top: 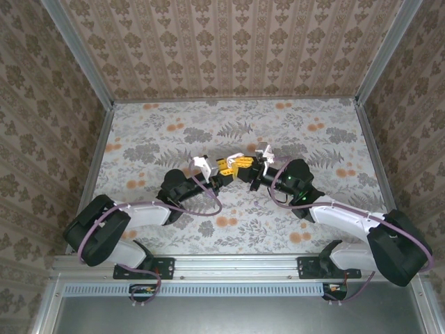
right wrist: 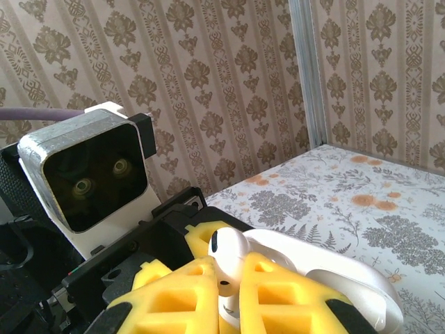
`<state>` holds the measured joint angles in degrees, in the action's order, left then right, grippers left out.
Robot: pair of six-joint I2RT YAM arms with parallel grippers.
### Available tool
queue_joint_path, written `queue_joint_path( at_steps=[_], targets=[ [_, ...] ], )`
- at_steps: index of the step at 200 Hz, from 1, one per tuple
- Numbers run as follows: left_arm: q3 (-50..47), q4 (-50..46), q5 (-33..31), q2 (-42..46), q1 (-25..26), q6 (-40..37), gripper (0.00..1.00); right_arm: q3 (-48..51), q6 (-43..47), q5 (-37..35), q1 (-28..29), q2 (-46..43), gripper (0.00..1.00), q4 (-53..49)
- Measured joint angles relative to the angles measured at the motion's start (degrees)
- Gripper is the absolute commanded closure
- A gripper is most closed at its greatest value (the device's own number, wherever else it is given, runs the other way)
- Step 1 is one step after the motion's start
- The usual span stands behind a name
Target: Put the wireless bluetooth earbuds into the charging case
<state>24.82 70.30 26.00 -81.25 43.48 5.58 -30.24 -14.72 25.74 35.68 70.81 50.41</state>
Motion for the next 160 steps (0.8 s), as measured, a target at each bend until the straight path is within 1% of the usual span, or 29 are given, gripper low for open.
queue_joint_path(
  at_steps=[160],
  targets=[
    [0.0, -1.1, -0.2, 0.4, 0.0, 0.0, 0.89, 0.0, 0.1, 1.9, 0.0, 1.7, 0.90, 2.2]
  ],
)
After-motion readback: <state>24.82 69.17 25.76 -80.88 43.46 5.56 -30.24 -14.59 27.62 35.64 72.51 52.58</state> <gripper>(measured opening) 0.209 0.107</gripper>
